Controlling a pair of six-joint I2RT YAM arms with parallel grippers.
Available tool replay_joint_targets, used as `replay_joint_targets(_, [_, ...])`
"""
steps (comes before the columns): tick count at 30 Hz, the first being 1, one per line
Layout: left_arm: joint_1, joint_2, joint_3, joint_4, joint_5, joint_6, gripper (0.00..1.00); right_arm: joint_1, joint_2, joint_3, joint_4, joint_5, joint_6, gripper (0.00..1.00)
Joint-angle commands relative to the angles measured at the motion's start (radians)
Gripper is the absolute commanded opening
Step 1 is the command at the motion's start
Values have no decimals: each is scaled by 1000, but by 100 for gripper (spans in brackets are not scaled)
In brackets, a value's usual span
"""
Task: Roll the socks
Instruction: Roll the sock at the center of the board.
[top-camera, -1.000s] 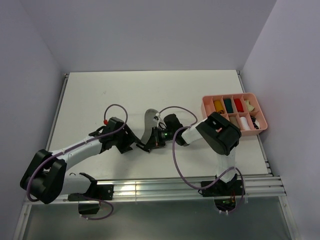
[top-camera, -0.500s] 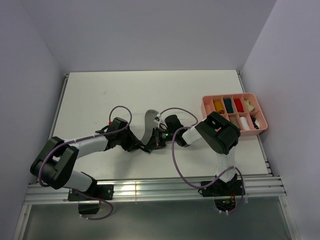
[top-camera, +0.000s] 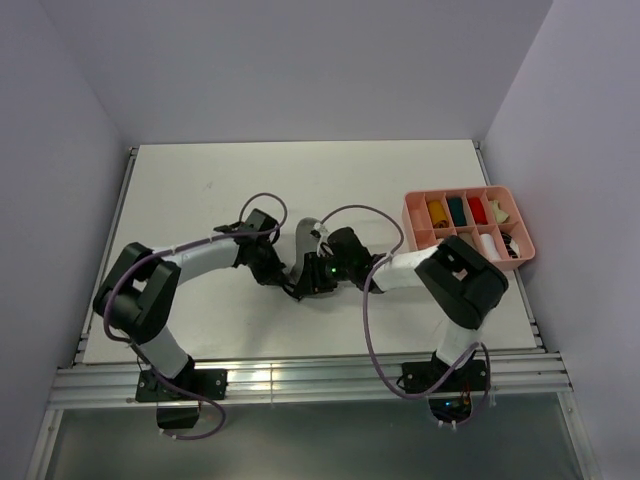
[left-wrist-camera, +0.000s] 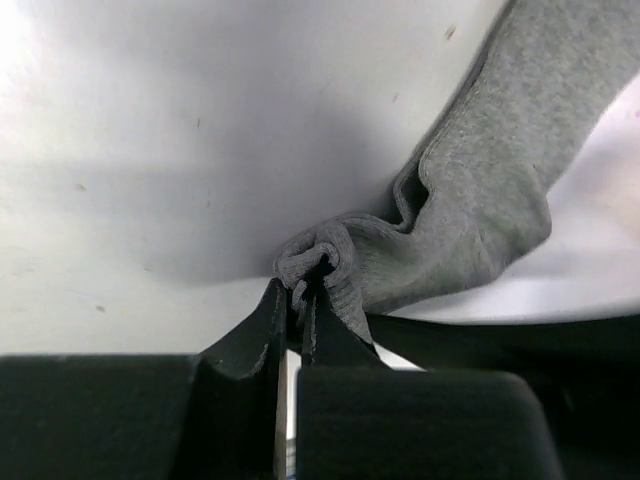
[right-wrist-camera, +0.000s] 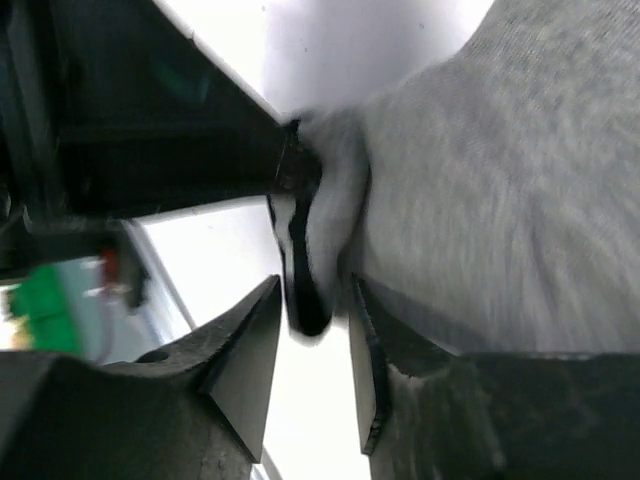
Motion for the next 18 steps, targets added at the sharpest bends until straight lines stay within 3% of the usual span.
replay_joint_targets(1, [-24,48,135,-246,-163,125,0,52,-138,-13,-160,277,-149,42])
replay_joint_targets(3, [-31,77,208,-322,-228,138,0,78,-183,-21,-183,371,-178,44])
replay_joint_targets(8, [-39,155,304,-429,-249,175,0,225,-310,-19,-237,769,-257,49])
replay_joint_targets(12, [-53,229,367,-493,-269,202,0,336,-319,8,-220,909,-328,52])
replay_joint_targets(18, [-62,266,403,-518,-259,222,0,446,-194,109,-197,1000,-403,52])
